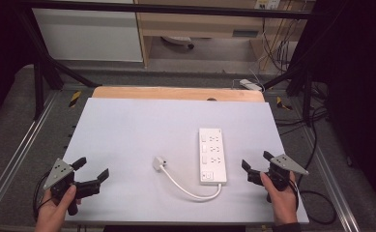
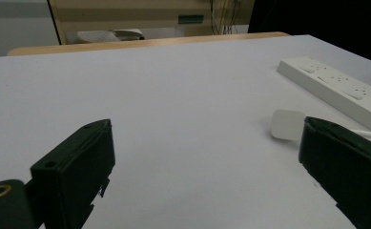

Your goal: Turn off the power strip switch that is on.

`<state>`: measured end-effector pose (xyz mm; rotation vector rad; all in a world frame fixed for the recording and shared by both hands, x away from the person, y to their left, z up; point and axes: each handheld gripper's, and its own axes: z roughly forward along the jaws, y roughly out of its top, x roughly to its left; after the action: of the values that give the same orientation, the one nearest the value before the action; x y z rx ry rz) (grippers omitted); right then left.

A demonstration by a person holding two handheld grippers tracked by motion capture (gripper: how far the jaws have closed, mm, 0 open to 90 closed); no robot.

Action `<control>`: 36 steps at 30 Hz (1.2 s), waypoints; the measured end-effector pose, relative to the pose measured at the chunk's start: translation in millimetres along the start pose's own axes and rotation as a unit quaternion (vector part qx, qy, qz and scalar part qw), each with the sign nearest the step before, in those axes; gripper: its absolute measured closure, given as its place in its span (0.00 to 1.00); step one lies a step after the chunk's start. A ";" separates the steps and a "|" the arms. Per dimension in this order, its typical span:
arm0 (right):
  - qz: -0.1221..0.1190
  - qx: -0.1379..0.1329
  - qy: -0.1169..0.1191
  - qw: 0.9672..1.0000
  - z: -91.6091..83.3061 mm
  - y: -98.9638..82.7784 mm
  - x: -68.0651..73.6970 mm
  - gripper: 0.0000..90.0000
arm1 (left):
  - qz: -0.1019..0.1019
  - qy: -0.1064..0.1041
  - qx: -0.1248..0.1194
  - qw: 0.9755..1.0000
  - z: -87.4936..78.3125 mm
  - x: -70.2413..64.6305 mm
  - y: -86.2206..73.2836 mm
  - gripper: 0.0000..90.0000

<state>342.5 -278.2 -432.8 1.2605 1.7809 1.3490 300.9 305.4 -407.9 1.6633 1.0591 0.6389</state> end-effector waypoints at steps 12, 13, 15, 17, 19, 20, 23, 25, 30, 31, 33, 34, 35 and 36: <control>0.003 -0.002 0.015 1.000 -0.7 3.7 2.3 0.06 | 0.007 -0.003 0.015 1.000 2.7 -1.5 -1.3 0.05; 0.004 -0.003 0.016 1.000 -1.0 4.0 2.6 0.05 | 0.007 -0.004 0.017 1.000 3.0 -1.9 -1.4 0.05; 0.003 -0.004 0.017 1.000 -1.2 4.6 3.2 0.05 | 0.010 -0.005 0.017 1.000 3.0 -2.1 -1.3 0.05; 0.002 -0.006 0.017 1.000 -2.0 5.6 3.6 0.05 | 0.008 -0.006 0.016 1.000 3.0 -2.1 -1.2 0.05; 0.003 -0.007 0.019 1.000 -2.6 6.1 3.9 0.05 | 0.008 -0.006 0.015 1.000 3.0 -1.8 -1.2 0.05; 0.003 -0.009 0.019 1.000 -3.6 7.2 3.9 0.05 | 0.007 -0.006 0.014 1.000 2.8 -1.7 -1.1 0.05; 0.004 -0.013 0.019 1.000 -5.1 8.9 3.9 0.05 | 0.005 -0.007 0.010 1.000 2.4 -1.8 -0.8 0.05; 0.005 -0.014 0.020 1.000 -6.2 9.9 4.0 0.05 | 0.006 -0.006 0.012 1.000 2.5 -1.6 -0.8 0.05; 0.007 -0.020 0.020 1.000 -7.9 11.4 3.7 0.05 | 0.003 -0.003 -0.003 1.000 0.1 -1.3 1.0 0.05; 0.007 -0.021 0.020 1.000 -8.0 11.7 3.7 0.05 | 0.002 0.000 -0.003 1.000 -0.5 -0.1 1.0 0.05; 0.008 -0.021 0.021 1.000 -7.9 12.1 3.8 0.05 | 0.000 0.000 -0.002 1.000 -0.4 0.2 1.0 0.05; 0.008 -0.021 0.021 1.000 -7.9 12.1 3.8 0.05 | 0.000 0.000 -0.002 1.000 -0.4 0.2 1.0 0.05; 0.009 -0.020 0.022 1.000 -7.8 12.7 4.1 0.05 | 0.001 -0.002 0.000 1.000 0.3 -0.3 0.7 0.05; 0.010 -0.020 0.022 1.000 -8.0 12.9 4.3 0.05 | 0.001 -0.003 0.001 1.000 0.5 -0.7 0.6 0.05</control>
<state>338.4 -276.9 -417.6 1.2386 1.7658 1.4266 301.2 304.6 -407.4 1.6673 1.0542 0.6350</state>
